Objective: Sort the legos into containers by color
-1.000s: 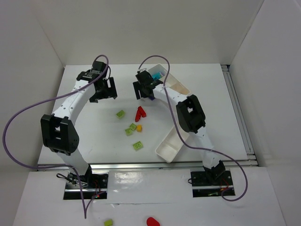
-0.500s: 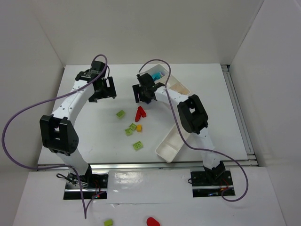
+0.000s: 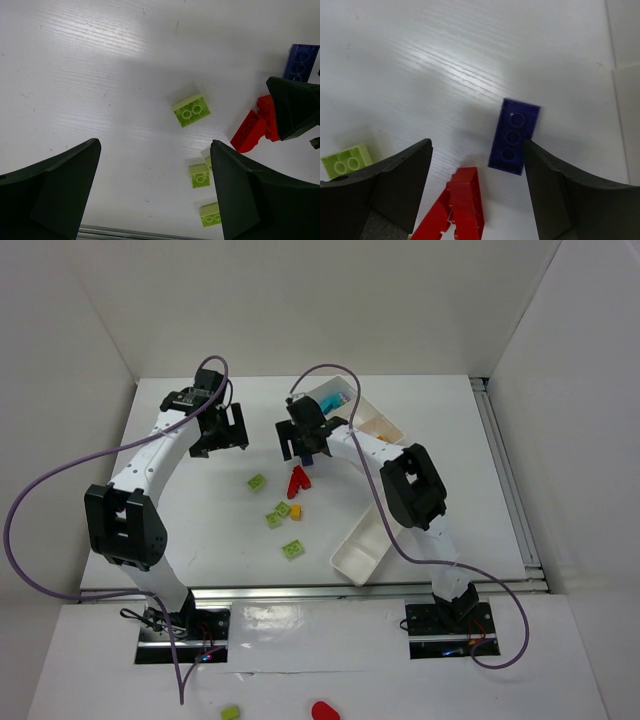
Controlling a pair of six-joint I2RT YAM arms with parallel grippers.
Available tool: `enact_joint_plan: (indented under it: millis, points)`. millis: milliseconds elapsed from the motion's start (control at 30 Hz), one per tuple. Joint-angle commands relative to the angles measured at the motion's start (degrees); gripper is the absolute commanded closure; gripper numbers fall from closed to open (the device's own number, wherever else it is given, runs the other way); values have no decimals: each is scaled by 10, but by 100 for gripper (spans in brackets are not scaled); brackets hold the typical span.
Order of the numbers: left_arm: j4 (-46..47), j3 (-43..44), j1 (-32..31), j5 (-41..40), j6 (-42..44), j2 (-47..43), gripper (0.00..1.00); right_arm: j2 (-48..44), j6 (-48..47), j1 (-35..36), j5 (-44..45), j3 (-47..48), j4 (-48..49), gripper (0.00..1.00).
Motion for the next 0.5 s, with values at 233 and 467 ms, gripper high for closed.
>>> enact_joint_plan:
  millis: [233, 467]
  points:
    - [4, 11, 3, 12, 20, -15, 0, 45, 23, 1, 43, 66, -73, 25]
    - [4, 6, 3, 12, 20, -15, 0, 65, 33, -4, 29, 66, -73, 38]
